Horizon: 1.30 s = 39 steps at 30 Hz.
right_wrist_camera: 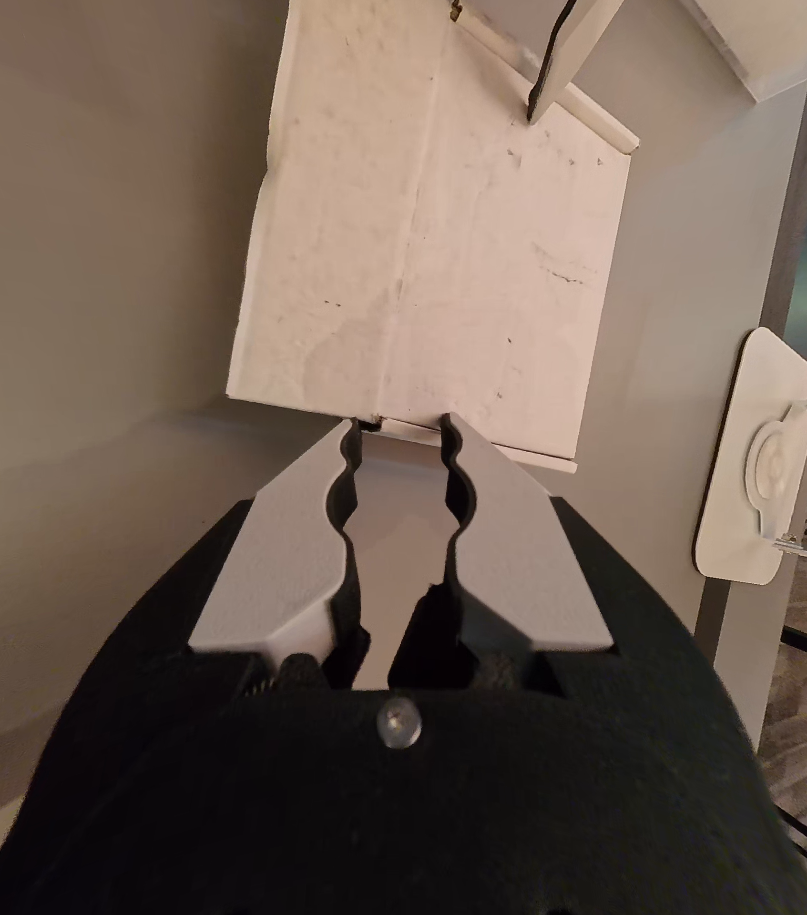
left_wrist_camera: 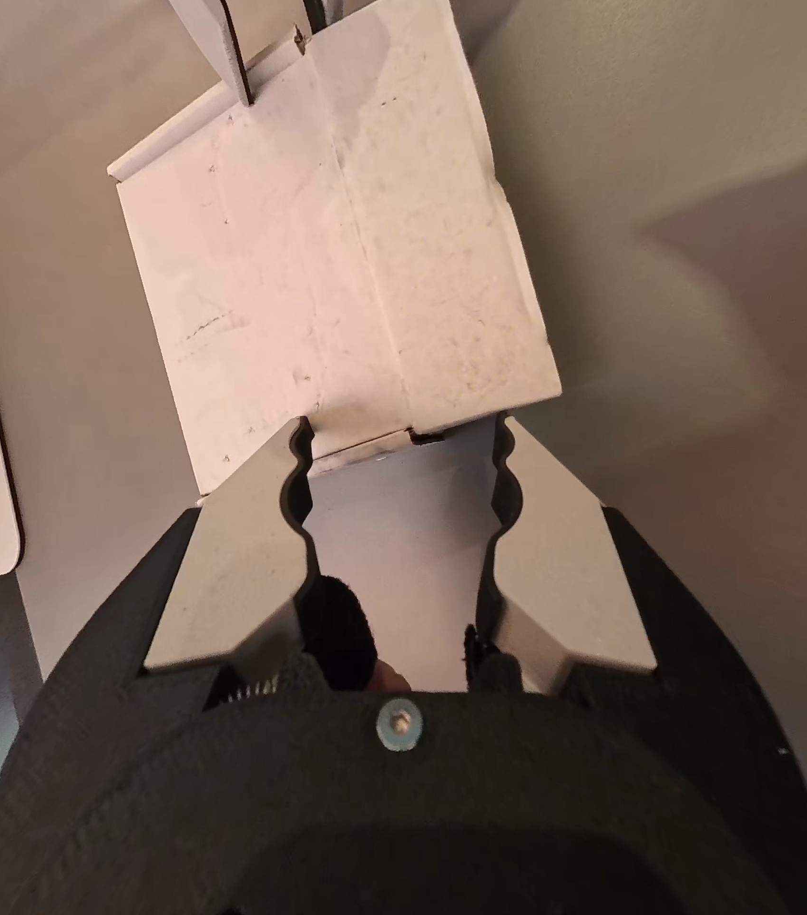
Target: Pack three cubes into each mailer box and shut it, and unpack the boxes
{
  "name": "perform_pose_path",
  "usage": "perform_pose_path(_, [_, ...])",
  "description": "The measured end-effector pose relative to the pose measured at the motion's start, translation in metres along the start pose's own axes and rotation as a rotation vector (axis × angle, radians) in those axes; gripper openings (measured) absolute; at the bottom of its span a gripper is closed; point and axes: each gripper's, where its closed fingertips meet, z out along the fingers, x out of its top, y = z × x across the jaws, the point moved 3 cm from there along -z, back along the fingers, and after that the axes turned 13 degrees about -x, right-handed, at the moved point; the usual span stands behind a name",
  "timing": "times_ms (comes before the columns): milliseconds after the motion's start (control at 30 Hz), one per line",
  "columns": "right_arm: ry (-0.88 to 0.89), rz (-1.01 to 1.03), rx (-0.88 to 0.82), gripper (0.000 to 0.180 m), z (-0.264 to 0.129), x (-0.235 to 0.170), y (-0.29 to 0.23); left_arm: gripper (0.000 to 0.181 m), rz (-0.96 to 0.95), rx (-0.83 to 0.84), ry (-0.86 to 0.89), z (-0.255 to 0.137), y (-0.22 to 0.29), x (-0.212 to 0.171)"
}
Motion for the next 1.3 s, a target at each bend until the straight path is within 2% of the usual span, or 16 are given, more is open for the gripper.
perform_pose_path(200, [-0.004,-0.010,-0.013,0.030,0.0001,0.0000,-0.0003,0.079,0.024,-0.012,-0.033,0.0008,0.0029,-0.0009])
perform_pose_path(667, [-0.041,-0.031,-0.018,0.030,0.0004,0.0008,-0.0006,0.072,0.029,0.024,-0.031,0.0014,0.0005,-0.0009])
perform_pose_path(1300, [-0.082,-0.079,-0.056,0.030,0.0009,0.0016,-0.0020,0.078,0.052,0.041,-0.032,0.0042,0.0030,-0.0019])
